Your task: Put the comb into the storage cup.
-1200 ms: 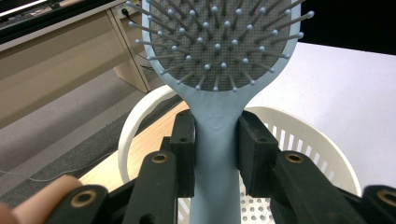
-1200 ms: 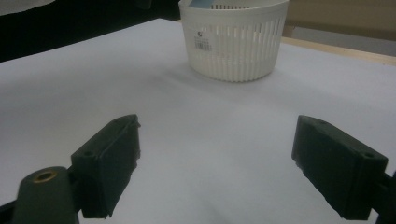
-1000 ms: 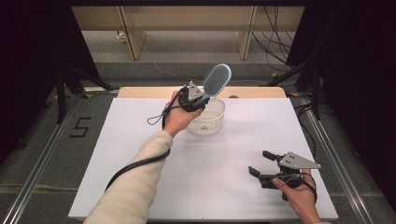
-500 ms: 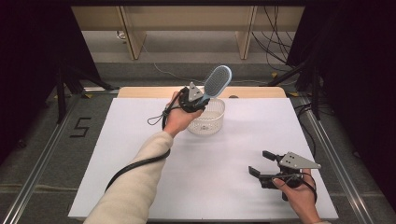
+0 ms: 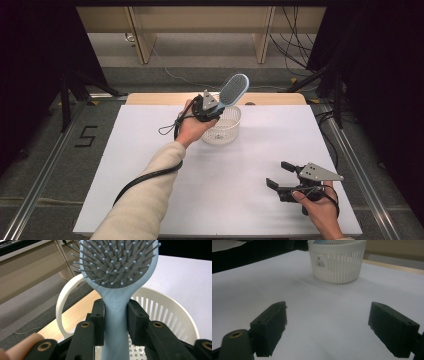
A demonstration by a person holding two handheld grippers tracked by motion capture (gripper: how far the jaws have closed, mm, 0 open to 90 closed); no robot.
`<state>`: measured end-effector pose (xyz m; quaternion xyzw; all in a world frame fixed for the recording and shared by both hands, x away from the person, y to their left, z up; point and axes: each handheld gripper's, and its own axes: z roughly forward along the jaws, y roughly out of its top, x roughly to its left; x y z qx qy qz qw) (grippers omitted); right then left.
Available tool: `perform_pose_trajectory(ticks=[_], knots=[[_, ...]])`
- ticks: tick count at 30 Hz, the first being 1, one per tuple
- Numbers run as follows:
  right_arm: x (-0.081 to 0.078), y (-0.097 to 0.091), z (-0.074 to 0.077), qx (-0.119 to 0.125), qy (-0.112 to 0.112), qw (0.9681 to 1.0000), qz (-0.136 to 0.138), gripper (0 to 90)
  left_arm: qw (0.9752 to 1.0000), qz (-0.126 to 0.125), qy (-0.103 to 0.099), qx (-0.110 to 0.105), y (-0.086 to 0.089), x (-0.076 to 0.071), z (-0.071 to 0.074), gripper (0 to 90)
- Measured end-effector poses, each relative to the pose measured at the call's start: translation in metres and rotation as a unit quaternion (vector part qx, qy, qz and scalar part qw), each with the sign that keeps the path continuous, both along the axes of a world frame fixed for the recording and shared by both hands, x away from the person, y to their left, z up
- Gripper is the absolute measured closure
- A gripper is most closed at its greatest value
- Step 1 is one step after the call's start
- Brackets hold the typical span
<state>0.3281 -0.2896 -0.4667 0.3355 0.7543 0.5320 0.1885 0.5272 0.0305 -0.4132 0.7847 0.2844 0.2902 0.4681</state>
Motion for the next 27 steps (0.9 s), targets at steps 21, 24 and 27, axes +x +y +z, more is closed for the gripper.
perform_pose_trajectory(ticks=[21,24,27], knots=[[0.0,0.0,0.0,0.0,0.002,1.0,-0.001,15.9,0.997,-0.015,0.046,0.061,0.014,-0.006,0.005,42.0],[0.0,0.001,0.0,-0.002,0.0,1.0,-0.001,15.9,0.9971,-0.019,0.054,0.05,0.022,-0.011,0.007,36.0],[0.0,0.001,0.0,-0.004,-0.001,1.0,-0.001,15.9,0.9967,-0.014,0.066,0.044,0.029,-0.016,0.01,29.5]])
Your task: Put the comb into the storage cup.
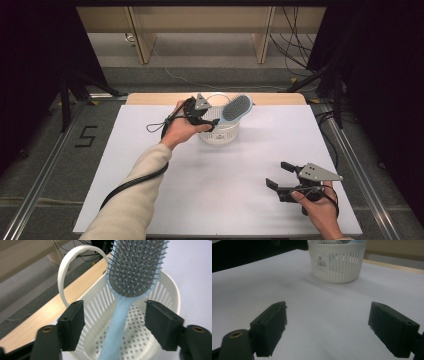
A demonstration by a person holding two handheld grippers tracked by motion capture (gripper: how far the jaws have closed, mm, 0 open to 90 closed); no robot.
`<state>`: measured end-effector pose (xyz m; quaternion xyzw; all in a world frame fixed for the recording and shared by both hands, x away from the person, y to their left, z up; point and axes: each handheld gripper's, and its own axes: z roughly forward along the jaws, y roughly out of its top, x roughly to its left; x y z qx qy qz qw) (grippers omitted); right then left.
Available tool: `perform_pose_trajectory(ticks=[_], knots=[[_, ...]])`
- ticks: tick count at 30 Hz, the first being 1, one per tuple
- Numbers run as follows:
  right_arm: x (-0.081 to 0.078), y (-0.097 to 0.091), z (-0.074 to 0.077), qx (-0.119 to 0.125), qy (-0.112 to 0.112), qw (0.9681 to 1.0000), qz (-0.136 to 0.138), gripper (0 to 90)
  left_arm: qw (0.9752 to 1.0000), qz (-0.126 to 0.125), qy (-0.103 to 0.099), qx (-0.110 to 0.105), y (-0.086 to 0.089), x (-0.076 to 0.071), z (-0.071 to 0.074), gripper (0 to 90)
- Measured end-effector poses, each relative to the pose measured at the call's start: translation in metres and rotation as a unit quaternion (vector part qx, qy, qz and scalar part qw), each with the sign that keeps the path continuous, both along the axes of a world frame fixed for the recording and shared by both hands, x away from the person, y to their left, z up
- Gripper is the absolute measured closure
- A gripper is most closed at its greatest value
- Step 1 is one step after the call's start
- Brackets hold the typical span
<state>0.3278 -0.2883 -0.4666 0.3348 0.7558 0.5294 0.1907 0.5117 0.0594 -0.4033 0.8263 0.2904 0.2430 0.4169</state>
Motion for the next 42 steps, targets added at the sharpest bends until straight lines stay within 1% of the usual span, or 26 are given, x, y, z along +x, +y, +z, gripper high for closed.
perform_pose_trajectory(ticks=[1,2,4,5,6,7,9,11,14,18,19,24,29,31,33,36,40,42], knots=[[0.0,0.0,0.0,0.0,0.002,1.0,0.0,15.9,1.0,0.007,-0.005,0.003,0.002,-0.002,0.001,27.8],[0.0,0.0,0.0,0.001,0.001,1.0,-0.001,15.9,0.9999,0.01,-0.007,0.002,0.004,-0.003,0.001,26.4],[0.0,0.0,0.0,0.0,0.001,1.0,-0.002,15.9,0.9999,0.013,-0.001,-0.008,0.008,-0.006,0.002,21.3],[0.0,-0.001,0.0,-0.001,0.001,1.0,-0.001,15.9,0.9998,0.014,-0.001,-0.013,0.009,-0.008,0.003,19.6],[0.0,0.0,0.0,-0.001,0.0,1.0,-0.001,15.9,0.9998,0.016,0.0,-0.011,0.012,-0.01,0.004,16.8],[0.0,0.0,0.0,-0.001,0.0,1.0,-0.001,15.9,0.9998,0.018,0.002,-0.013,0.014,-0.012,0.005,14.5],[0.0,0.0,0.0,-0.001,0.002,1.0,-0.002,15.9,0.9994,0.024,0.005,-0.025,0.019,-0.014,0.007,10.6],[0.0,-0.001,0.0,-0.001,0.001,1.0,-0.002,15.9,0.9991,0.027,0.008,-0.033,0.024,-0.017,0.009,7.3],[0.0,0.0,0.0,-0.001,0.0,1.0,-0.002,15.9,0.9989,0.028,0.01,-0.036,0.032,-0.022,0.011,4.3],[0.0,0.0,0.0,-0.002,-0.001,1.0,-0.003,15.9,0.9985,0.043,0.003,-0.033,0.043,-0.026,0.012,0.1],[0.0,0.0,0.0,-0.002,-0.001,1.0,-0.004,15.9,0.9985,0.047,0.002,-0.03,0.046,-0.027,0.012,0.0],[0.001,-0.001,0.0,-0.002,0.0,1.0,-0.005,15.9,0.998,0.054,0.005,-0.033,0.059,-0.033,0.011,0.0],[0.001,-0.001,0.0,-0.002,0.0,1.0,-0.007,15.9,0.9975,0.063,-0.003,-0.032,0.072,-0.039,0.009,0.0],[0.001,-0.001,0.0,-0.002,-0.001,1.0,-0.006,15.9,0.9966,0.073,-0.008,-0.037,0.078,-0.041,0.007,0.0],[0.001,-0.001,0.0,-0.002,-0.001,1.0,-0.007,15.9,0.9963,0.076,-0.006,-0.039,0.083,-0.043,0.005,0.0],[0.001,-0.001,0.0,-0.002,0.0,1.0,-0.007,15.9,0.9962,0.08,-0.004,-0.036,0.089,-0.045,0.002,0.0],[0.001,-0.001,0.0,-0.002,0.001,1.0,-0.008,15.9,0.9958,0.082,-0.004,-0.039,0.094,-0.048,0.002,0.0],[0.001,-0.001,-0.001,-0.001,0.001,1.0,-0.009,15.9,0.9961,0.081,-0.006,-0.034,0.096,-0.052,0.001,0.0]])
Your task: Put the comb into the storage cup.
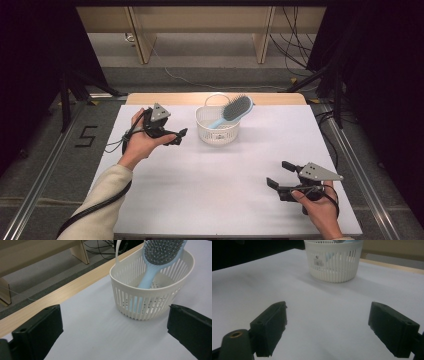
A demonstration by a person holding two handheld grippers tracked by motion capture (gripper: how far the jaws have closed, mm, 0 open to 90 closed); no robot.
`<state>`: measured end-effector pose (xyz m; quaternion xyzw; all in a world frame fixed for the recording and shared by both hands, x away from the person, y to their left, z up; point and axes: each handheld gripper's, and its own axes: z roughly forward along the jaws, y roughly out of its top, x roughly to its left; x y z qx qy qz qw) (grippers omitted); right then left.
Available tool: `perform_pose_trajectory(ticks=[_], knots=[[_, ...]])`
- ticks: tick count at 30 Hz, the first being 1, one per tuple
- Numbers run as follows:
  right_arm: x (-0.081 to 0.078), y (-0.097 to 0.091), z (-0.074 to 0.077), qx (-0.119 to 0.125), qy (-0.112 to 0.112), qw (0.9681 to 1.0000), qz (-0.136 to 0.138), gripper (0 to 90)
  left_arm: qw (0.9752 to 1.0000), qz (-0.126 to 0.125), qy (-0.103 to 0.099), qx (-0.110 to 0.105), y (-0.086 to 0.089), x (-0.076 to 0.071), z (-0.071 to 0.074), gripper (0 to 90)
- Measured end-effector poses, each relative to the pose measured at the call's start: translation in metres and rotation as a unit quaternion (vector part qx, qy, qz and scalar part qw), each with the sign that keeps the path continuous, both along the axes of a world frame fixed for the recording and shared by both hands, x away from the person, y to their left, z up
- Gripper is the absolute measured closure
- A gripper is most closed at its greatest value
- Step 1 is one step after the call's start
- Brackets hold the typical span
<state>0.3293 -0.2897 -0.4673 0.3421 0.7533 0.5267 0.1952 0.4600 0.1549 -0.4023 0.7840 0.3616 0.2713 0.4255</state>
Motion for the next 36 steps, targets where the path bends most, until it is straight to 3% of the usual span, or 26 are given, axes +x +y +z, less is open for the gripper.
perform_pose_trajectory(ticks=[3,36], knots=[[0.0,-0.001,0.0,-0.001,0.001,1.0,-0.002,15.9,1.0,0.001,-0.006,-0.003,0.003,-0.005,0.0,0.0],[0.001,-0.002,0.0,0.002,0.002,1.0,-0.006,15.9,0.9999,-0.009,0.009,0.002,0.021,-0.053,-0.019,0.1]])
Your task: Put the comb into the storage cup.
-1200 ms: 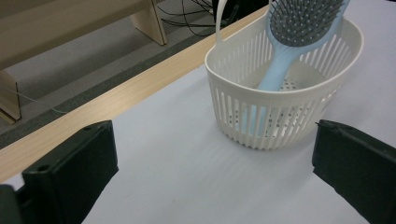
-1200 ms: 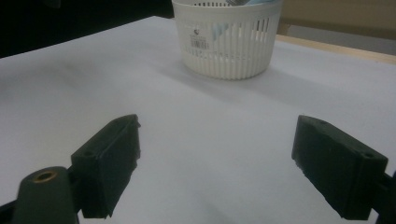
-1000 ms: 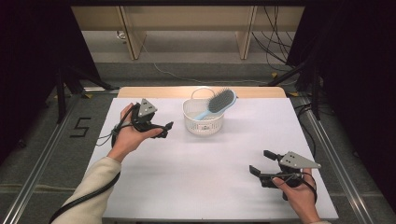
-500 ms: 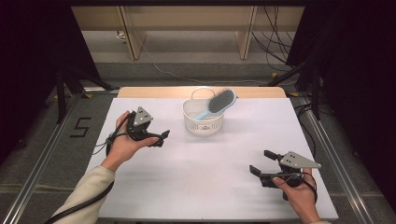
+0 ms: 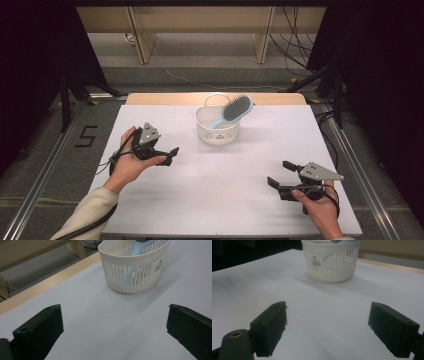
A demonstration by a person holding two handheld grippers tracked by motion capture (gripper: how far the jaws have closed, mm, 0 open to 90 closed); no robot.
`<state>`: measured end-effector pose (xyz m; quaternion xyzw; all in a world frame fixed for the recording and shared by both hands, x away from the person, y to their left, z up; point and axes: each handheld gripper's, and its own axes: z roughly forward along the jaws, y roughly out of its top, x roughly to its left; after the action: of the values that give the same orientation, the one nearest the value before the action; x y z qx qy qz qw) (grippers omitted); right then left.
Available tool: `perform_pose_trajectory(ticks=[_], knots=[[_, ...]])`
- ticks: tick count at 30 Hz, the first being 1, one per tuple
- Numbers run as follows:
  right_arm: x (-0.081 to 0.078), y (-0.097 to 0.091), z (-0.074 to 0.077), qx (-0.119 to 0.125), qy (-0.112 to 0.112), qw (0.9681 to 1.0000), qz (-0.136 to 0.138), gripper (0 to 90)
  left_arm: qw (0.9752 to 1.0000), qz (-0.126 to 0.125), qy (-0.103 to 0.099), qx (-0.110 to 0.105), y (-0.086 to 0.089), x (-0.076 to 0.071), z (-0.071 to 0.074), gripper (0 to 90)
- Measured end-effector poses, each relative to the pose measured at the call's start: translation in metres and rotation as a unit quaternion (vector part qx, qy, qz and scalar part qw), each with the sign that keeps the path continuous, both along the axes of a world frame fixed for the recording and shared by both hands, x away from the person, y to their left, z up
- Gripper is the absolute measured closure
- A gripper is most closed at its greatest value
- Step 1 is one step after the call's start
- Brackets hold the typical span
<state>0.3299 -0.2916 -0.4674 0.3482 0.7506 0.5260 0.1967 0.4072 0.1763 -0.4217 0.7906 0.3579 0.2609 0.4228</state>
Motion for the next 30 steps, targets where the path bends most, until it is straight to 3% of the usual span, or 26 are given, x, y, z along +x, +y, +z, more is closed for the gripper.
perform_pose_trajectory(ticks=[16,30], knots=[[0.0,0.0,0.0,0.0,-0.001,1.0,0.0,15.9,1.0,-0.004,0.005,-0.003,0.007,-0.021,-0.01,0.1],[-0.001,0.0,0.001,0.0,-0.004,1.0,0.0,15.9,0.9999,-0.005,0.012,0.008,0.013,-0.04,-0.025,0.1]])
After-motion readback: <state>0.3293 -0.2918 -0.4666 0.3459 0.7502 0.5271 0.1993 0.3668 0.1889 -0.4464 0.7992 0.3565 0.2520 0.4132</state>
